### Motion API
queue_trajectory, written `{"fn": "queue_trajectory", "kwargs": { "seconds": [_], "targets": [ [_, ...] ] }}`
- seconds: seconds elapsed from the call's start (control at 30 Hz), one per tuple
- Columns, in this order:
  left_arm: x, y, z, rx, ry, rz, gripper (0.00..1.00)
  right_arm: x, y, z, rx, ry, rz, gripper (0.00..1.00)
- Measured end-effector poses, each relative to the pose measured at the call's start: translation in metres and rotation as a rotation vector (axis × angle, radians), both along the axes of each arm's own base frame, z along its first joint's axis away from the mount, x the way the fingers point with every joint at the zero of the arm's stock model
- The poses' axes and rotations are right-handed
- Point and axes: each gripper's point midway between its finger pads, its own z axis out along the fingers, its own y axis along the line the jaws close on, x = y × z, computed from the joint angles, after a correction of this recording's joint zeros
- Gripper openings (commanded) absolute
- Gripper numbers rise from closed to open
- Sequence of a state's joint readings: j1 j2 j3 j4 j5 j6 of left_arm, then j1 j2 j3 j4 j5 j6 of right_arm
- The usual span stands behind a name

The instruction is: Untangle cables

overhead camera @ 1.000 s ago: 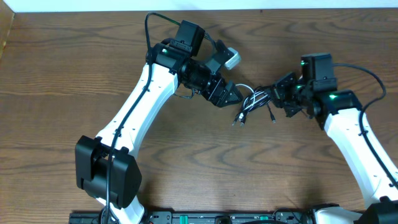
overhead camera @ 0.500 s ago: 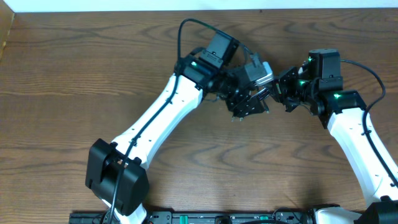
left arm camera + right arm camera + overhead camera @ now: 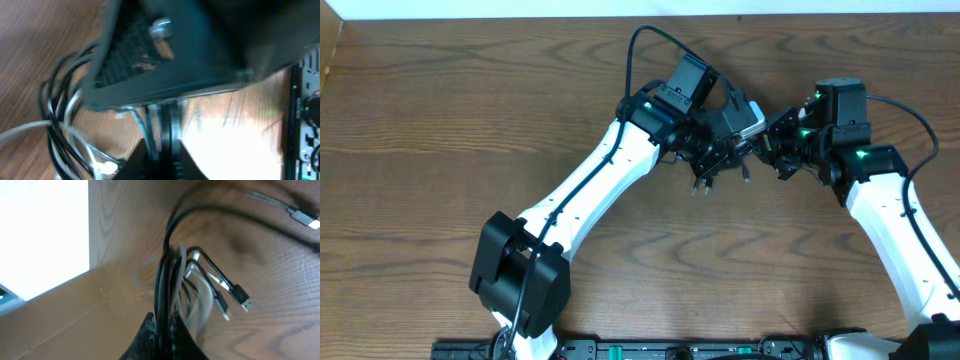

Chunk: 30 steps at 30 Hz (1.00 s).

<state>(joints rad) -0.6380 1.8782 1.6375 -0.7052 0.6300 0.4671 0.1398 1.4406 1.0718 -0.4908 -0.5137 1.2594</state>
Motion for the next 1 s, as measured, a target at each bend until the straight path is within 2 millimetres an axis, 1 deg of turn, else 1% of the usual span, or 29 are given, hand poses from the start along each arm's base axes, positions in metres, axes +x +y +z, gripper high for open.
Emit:
{"fn": "queue_trajectory", "kwargs": {
  "seconds": [0.03,0.1,0.17,0.2,0.23,0.33,0.4,0.47,0.53,0.57,0.6,0.67,0.73,0.83,0.93,1.0],
  "targets": [
    [0.0,-0.001,0.001,-0.003,0.004,0.006,0.07,0.0,-0.001,-0.001,-0.005,0.001,-0.004,0.07],
    [0.001,-0.003,0.001,-0.01,0.017,0.026,0.07,0.001,-0.003,-0.002,-0.016,0.001,-0.011,0.23],
    [0.007,-0.004,0.004,-0.027,0.035,0.07,0.08,0.0,-0.005,-0.004,-0.034,0.005,-0.01,0.54],
    [0.01,-0.002,0.005,-0.033,0.054,0.103,0.07,-0.001,-0.006,-0.006,-0.052,0.001,-0.007,0.61],
    [0.015,0.001,0.006,-0.039,0.086,0.15,0.07,-0.001,-0.009,-0.007,-0.07,0.0,-0.008,0.65],
    [0.031,0.019,0.005,-0.046,0.203,0.313,0.07,0.0,-0.02,-0.014,-0.165,-0.017,-0.006,0.68],
    [0.045,0.037,0.003,-0.054,0.295,0.446,0.07,0.0,-0.027,-0.017,-0.227,-0.037,0.01,0.66],
    [0.059,0.06,0.002,-0.07,0.404,0.587,0.07,0.003,-0.032,-0.018,-0.284,-0.074,0.04,0.61],
    [0.069,0.081,0.002,-0.09,0.513,0.712,0.07,0.003,-0.033,-0.018,-0.333,-0.114,0.093,0.57],
    [0.075,0.09,0.003,-0.108,0.567,0.769,0.08,0.004,-0.031,-0.017,-0.348,-0.145,0.133,0.58],
    [0.079,0.099,0.004,-0.129,0.616,0.818,0.07,0.007,-0.027,-0.012,-0.359,-0.2,0.186,0.59],
    [0.086,0.111,0.008,-0.169,0.71,0.893,0.07,0.013,-0.013,0.001,-0.362,-0.335,0.31,0.64],
    [0.089,0.119,0.012,-0.206,0.806,0.955,0.07,0.015,0.008,0.018,-0.35,-0.506,0.462,0.71],
    [0.088,0.119,0.016,-0.234,0.929,1.022,0.07,0.001,0.043,0.036,-0.33,-0.724,0.694,0.74],
    [0.082,0.114,0.018,-0.243,1.089,1.106,0.07,-0.019,0.074,0.042,-0.323,-0.879,0.884,0.76],
    [0.077,0.113,0.018,-0.234,1.194,1.169,0.08,-0.029,0.087,0.044,-0.318,-0.942,0.961,0.76]
  ]
}}
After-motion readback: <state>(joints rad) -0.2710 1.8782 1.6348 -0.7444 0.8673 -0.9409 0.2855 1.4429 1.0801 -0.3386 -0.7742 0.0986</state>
